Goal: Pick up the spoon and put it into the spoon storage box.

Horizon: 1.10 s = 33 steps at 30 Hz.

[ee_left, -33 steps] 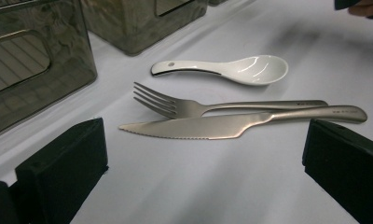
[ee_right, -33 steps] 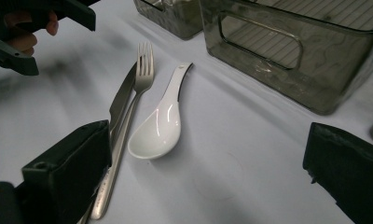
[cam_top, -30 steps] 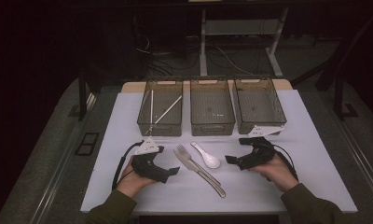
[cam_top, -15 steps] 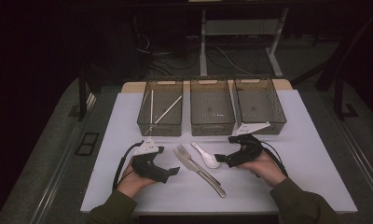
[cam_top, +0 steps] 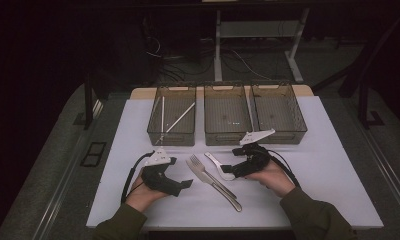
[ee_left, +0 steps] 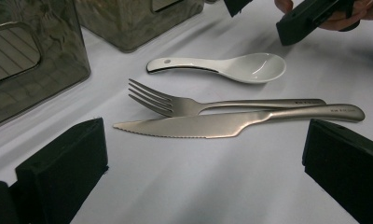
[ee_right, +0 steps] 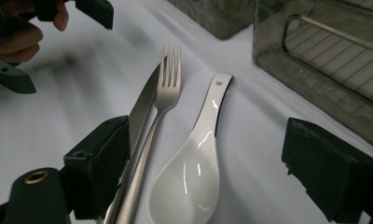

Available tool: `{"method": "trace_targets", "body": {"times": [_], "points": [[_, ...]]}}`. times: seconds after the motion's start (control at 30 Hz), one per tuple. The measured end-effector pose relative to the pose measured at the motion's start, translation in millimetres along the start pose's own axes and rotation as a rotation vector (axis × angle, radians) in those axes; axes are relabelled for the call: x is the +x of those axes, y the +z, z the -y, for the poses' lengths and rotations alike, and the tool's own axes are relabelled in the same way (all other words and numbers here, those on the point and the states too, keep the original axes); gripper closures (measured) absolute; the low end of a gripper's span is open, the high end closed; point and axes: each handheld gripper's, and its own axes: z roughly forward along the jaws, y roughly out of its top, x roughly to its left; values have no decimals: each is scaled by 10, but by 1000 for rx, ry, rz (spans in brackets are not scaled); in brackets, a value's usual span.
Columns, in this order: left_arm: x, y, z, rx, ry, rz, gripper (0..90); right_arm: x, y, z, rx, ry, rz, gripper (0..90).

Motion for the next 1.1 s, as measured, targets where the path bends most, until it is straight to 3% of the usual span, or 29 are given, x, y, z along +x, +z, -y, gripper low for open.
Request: {"method": "trace_targets", "body": {"times": [0.47,0.73,1.1], "points": [[6,-5,7,-3,-5,5,0,-24,182,33,75,10,-13,358],[3,-5,6,-1,-2,3,0,-31,271,42,97,18,-20,417],[-1,-10,5,1,4,5,0,29,321,52,126,-43,-1,519]]}}
